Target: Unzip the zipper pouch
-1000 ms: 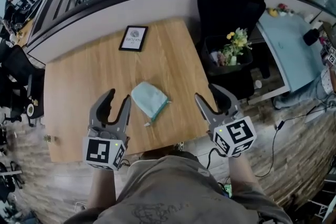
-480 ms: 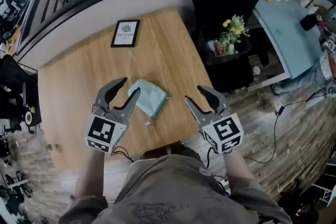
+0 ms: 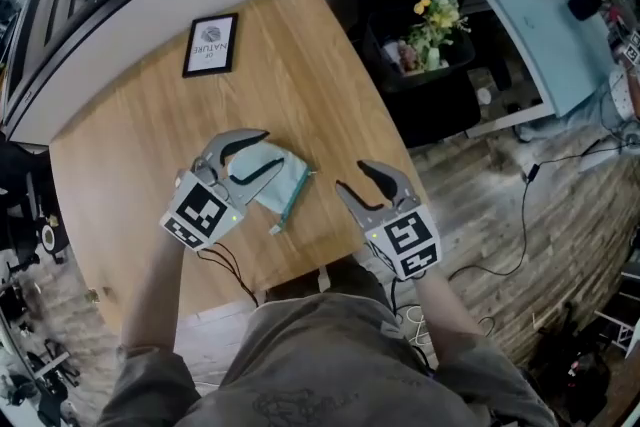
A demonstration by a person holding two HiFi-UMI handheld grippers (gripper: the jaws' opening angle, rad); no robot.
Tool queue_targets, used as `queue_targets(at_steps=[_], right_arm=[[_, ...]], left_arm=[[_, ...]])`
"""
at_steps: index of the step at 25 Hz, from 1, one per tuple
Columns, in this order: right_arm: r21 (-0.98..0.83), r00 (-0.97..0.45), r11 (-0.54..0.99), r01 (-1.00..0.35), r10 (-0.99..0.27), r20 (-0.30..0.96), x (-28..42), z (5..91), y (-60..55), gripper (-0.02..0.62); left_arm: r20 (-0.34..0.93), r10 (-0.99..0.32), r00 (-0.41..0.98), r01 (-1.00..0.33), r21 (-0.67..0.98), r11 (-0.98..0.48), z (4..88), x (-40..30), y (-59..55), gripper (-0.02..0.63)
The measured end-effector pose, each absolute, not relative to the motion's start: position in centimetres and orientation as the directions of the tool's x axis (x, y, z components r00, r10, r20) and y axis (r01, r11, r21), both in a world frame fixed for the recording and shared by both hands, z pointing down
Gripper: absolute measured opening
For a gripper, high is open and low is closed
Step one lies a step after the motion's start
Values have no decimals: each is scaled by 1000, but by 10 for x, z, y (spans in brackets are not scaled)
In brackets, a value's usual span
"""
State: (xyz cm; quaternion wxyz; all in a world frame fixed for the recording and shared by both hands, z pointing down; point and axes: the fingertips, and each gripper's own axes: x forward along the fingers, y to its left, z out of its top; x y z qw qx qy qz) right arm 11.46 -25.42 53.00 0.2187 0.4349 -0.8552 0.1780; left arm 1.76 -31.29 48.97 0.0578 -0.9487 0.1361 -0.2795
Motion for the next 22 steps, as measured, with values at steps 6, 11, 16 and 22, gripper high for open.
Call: queue_targets(at_steps=[6, 11, 16, 22], right_arm=[[-149, -528, 550, -822, -638, 561, 109, 558, -256, 199], [-178, -528, 539, -823, -612, 590, 102, 583, -257, 199], [-198, -521, 523, -829, -593, 615, 101, 603, -254, 199], [-247, -521, 488, -837, -576, 630, 104, 618, -244, 199]], left_arm=[[664, 4, 748, 49, -50, -998, 570, 29, -293, 173], [736, 165, 656, 174, 66, -983, 629, 33, -289, 173], [756, 275, 594, 257, 145, -955, 672, 42, -288, 173], [806, 341, 484, 344, 183, -921, 713, 46, -281, 173]])
